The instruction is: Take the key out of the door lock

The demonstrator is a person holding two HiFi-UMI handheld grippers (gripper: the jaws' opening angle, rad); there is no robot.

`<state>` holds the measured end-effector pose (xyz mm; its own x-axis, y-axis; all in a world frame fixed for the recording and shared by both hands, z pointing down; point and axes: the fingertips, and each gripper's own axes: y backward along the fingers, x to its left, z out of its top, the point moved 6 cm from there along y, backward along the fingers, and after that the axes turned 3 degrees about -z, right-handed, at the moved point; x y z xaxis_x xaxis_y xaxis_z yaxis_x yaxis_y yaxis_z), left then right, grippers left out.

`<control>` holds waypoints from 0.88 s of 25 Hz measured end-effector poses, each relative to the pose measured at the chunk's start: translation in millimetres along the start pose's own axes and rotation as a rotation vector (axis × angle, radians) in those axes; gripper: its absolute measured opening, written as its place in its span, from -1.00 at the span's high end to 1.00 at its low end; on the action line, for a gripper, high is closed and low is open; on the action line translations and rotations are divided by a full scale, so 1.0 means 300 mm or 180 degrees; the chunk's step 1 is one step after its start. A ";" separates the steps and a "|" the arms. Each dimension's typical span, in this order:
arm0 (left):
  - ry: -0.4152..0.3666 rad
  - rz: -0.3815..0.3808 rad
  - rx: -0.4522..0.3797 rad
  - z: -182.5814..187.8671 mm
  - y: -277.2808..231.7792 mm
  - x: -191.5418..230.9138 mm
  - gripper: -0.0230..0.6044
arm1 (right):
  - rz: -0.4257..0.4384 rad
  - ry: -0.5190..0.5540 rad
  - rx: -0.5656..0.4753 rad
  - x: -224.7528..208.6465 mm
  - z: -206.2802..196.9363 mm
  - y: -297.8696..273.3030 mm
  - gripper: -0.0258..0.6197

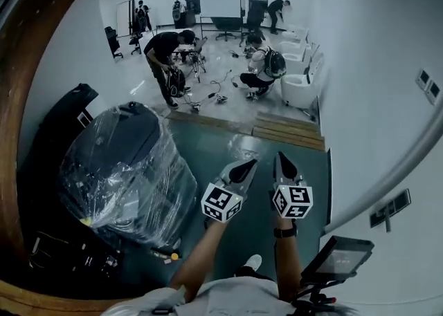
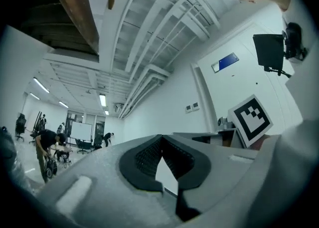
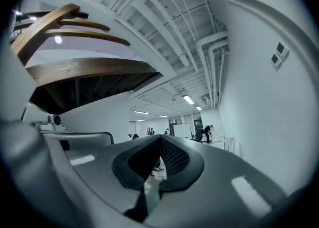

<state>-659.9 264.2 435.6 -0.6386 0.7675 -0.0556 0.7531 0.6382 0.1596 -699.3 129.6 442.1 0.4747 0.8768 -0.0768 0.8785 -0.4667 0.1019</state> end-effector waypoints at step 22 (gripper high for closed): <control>0.0608 -0.2119 0.0046 -0.248 -1.465 0.028 0.93 | -0.1857 0.0454 -0.0114 -1.012 0.110 -0.221 0.92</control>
<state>-1008.0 -14.3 438.3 -0.9812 0.1891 0.0375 0.1925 0.9715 0.1384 -900.1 -109.5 425.9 -0.0994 0.9950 0.0035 0.9883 0.0983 0.1165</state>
